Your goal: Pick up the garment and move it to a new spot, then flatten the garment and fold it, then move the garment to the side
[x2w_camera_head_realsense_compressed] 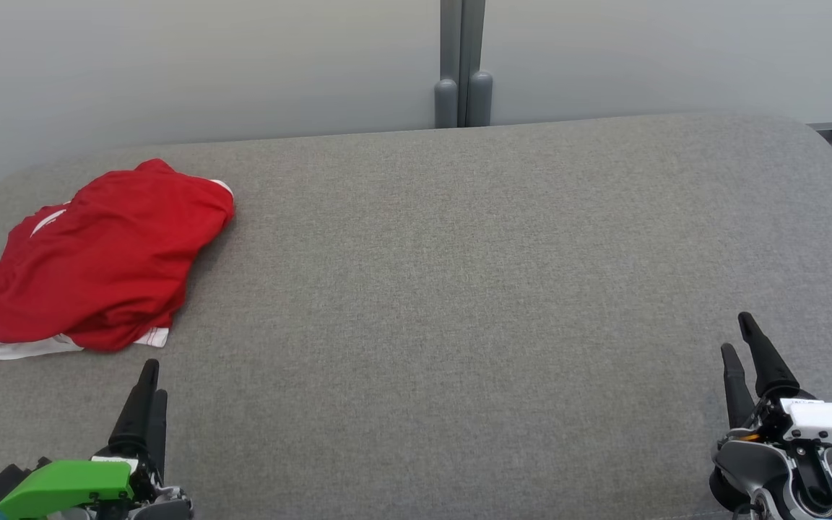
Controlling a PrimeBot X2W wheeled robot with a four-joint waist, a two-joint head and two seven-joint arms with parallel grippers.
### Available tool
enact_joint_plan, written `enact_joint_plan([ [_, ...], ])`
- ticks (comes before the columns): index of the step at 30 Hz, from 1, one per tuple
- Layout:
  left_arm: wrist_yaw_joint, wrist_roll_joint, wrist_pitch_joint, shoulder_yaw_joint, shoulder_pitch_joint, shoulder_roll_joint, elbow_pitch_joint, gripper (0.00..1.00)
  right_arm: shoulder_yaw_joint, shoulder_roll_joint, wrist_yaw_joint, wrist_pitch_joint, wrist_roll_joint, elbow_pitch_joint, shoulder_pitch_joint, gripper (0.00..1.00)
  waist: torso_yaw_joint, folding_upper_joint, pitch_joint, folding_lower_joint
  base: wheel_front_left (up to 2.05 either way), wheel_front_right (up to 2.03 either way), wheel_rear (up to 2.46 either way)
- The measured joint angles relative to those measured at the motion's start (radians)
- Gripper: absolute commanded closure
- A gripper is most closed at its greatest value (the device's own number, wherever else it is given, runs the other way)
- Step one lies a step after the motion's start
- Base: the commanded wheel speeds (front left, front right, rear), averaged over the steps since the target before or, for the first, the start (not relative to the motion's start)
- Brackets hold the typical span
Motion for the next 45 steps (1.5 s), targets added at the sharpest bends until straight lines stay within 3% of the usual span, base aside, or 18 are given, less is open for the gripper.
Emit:
enact_joint_plan([
  [9, 0.0, 0.086, -0.04, -0.03, 0.0, 0.022, -0.002, 0.0, 0.032, -0.046, -0.002, -0.04, -0.1, -0.019, 0.0, 0.0, 0.001, 0.0, 0.0, 0.0, 0.0, 0.0, 0.0],
  [24, 0.037, 0.285, -0.09, -0.08, 0.0, 0.058, -0.003, 0.0, 0.089, -0.081, -0.061, -0.081, -0.37, -0.084, 0.0, 0.0, 0.002, 0.0001, 0.0, 0.0, 0.0, 0.0, 0.0],
  [45, 0.074, 0.555, -0.152, -0.12, -0.001, 0.061, -0.041, 0.0, 0.162, -0.105, -0.107, -0.15, -0.657, -0.128, 0.023, 0.0, 0.011, 0.0, -0.002, 0.0, 0.0, 0.0, 0.0],
])
